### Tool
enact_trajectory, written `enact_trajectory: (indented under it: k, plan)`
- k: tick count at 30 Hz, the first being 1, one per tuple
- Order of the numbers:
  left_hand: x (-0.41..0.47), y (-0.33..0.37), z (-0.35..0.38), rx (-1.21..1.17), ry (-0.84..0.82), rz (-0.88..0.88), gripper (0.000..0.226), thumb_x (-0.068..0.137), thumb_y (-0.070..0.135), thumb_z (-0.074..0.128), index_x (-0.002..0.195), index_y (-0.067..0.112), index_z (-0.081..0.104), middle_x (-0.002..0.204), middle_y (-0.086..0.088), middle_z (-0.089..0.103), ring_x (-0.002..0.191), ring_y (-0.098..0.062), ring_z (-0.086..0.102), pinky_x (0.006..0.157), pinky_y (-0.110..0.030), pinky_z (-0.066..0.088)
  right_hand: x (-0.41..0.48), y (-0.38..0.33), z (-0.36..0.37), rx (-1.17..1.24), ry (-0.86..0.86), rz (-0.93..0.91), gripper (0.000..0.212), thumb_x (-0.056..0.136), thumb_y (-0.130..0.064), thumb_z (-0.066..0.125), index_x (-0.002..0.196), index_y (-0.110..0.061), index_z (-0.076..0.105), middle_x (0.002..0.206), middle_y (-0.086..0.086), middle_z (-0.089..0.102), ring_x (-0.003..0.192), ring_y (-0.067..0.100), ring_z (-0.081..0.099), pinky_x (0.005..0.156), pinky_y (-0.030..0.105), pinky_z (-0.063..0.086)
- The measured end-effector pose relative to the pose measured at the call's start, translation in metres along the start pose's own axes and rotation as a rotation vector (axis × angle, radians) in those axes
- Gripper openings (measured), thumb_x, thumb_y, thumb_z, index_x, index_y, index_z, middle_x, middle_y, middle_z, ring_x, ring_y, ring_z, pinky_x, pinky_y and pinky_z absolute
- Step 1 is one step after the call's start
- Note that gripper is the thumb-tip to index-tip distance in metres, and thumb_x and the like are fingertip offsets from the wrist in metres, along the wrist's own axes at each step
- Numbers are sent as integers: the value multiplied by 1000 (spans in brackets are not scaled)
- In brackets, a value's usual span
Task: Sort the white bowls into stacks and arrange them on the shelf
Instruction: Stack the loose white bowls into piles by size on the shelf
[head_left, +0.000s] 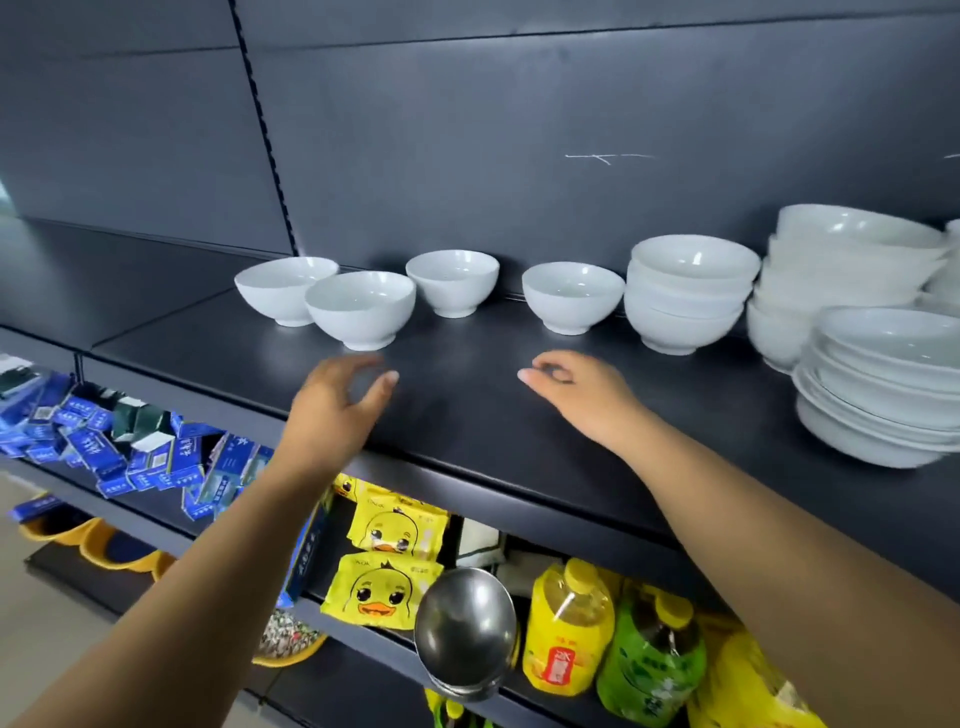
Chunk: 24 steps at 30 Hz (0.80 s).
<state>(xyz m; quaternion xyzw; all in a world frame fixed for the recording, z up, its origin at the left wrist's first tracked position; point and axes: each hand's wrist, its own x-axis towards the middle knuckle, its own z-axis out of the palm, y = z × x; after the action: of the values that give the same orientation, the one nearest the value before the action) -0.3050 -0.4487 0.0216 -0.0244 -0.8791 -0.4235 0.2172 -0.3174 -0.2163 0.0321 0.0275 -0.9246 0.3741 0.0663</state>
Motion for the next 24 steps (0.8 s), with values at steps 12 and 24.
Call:
enact_trajectory:
  k: [12, 24]
  plan:
    - [101, -26, 22, -37, 103, -159, 76, 73, 29, 76, 135, 15, 34, 150, -6, 15, 135, -18, 22, 107, -27, 22, 101, 19, 11, 326, 454, 232, 78, 82, -28, 66, 142, -14, 18, 142, 10, 23, 125, 21, 33, 82, 14, 23]
    - [101, -30, -8, -319, 18, -134, 60, 33, 62, 76, 72, 30, 43, 86, -2, 57, 78, -16, 50, 67, -27, 39, 101, 23, 10, 305, 573, 212, 41, 72, -26, 75, 96, -20, 42, 121, 4, 48, 99, 12, 42, 79, 18, 31]
